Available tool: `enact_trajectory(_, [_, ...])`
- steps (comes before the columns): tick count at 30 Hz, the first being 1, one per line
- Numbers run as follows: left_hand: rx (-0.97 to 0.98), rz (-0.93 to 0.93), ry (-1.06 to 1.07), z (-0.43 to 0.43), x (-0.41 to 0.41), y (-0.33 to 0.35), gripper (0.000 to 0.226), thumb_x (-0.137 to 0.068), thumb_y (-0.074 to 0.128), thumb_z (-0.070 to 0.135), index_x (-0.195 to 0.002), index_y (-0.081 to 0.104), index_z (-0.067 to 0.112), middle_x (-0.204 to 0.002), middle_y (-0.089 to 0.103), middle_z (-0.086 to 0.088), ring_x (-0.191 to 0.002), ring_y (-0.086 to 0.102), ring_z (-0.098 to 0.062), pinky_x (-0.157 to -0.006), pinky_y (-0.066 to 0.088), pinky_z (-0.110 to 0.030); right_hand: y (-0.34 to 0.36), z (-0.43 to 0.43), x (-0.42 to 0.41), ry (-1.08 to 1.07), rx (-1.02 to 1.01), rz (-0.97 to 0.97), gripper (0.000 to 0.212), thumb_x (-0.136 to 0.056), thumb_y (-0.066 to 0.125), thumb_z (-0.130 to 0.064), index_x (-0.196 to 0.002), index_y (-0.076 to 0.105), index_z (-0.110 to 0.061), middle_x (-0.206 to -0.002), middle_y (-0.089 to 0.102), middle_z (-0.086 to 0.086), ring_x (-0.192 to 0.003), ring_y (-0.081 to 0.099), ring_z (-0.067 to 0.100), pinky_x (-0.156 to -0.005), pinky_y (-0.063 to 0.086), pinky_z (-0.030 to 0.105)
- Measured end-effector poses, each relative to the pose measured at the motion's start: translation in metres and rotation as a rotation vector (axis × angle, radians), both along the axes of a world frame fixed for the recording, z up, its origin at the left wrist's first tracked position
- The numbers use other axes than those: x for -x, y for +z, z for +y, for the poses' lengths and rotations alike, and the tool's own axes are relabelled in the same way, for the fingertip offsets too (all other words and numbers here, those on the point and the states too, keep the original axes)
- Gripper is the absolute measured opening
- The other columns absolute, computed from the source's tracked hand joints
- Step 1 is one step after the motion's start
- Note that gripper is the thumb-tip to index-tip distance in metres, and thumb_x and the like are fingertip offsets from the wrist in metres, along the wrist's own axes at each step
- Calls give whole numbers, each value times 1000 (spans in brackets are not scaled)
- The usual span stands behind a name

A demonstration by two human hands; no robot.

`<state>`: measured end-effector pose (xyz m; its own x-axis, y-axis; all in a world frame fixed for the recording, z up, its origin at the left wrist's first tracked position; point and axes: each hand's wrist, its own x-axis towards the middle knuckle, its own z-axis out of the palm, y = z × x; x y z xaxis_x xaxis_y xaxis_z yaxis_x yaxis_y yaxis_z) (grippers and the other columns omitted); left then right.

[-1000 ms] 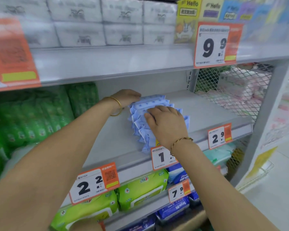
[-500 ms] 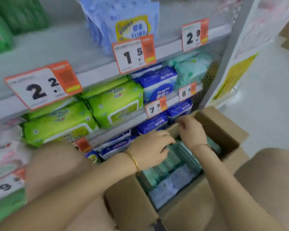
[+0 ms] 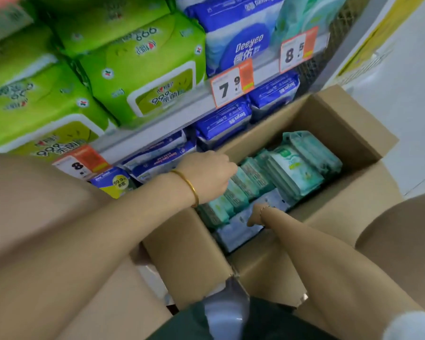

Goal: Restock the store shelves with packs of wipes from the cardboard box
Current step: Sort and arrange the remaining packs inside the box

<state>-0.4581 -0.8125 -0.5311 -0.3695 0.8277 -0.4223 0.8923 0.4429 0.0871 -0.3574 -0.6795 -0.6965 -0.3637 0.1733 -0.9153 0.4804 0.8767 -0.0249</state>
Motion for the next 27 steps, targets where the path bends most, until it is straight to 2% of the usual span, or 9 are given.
enact_trajectory(2, [9, 3, -10, 0, -1, -1, 30, -98, 37, 24, -125, 48, 18, -123, 51, -4, -115, 49, -28, -82, 48, -42, -7, -5, 5, 122, 33, -117, 14, -100, 41, -23, -91, 52, -26, -104, 51, 11, -99, 48, 30, -89, 36, 34])
enact_trajectory(4, [-4, -13, -10, 1, -1, -1, 30, -98, 37, 26, -124, 48, 18, -122, 51, -4, -114, 49, -27, -85, 48, -43, -16, -14, 1, 257, -2, -174, 40, -103, 29, -25, -142, 32, -14, -148, 32, 14, -135, 33, 30, -108, 28, 36])
enact_trajectory(6, [-17, -23, -10, 3, 0, 0, 31, -97, 37, 28, -124, 49, 18, -122, 51, -4, -114, 49, -27, -87, 48, -45, -23, -22, -3, 422, -7, -146, 48, -104, 28, -21, -149, 19, -10, -157, 18, 11, -143, 21, 29, -114, 21, 39])
enact_trajectory(12, [-2, -32, -1, 3, 8, -3, 31, -97, 37, 27, -125, 47, 18, -122, 52, -5, -113, 50, -26, -83, 48, -41, -17, -26, 8, -29, -18, -207, 59, -97, 42, -38, -145, 25, -7, -150, 31, 12, -137, 33, 24, -113, 31, 34])
enact_trajectory(16, [22, -24, -8, 2, 8, -6, 31, -98, 36, 27, -125, 47, 17, -121, 52, -5, -112, 50, -26, -79, 45, -38, -35, -31, 2, -112, 78, -119, 38, -89, 50, -42, -118, 48, -18, -141, 44, 14, -119, 47, 26, -100, 40, 37])
enact_trajectory(18, [36, -13, -8, 2, 8, -6, 31, -97, 36, 27, -124, 47, 17, -121, 52, -5, -111, 50, -26, -75, 42, -37, -28, -36, -5, -271, 19, -31, 53, -83, 57, -41, -128, 47, -16, -132, 54, 10, -117, 52, 28, -97, 45, 38])
enact_trajectory(21, [96, -40, 12, 2, 2, -8, 30, -97, 39, 28, -124, 46, 17, -121, 51, -6, -110, 52, -27, -72, 39, -36, -2, -40, -4, -428, -101, 155, 40, -89, 48, -27, -126, 49, -12, -123, 59, 9, -112, 56, 28, -86, 45, 36])
enact_trajectory(24, [145, -124, 62, 2, -9, -12, 38, -95, 45, 29, -129, 42, 14, -123, 50, -8, -107, 55, -28, -74, 44, -37, 47, -32, 9, -465, -200, 311, 48, -91, 52, -25, -132, 33, -8, -117, 61, 9, -107, 60, 29, -70, 42, 33])
enact_trajectory(27, [124, -342, 200, 3, -20, -17, 61, -86, 62, 32, -134, 32, 12, -127, 47, -14, -109, 55, -31, -86, 48, -38, 101, -13, 23, -680, -97, 511, 56, -85, 61, -36, -124, 31, -9, -107, 58, 11, -105, 60, 33, -74, 48, 34])
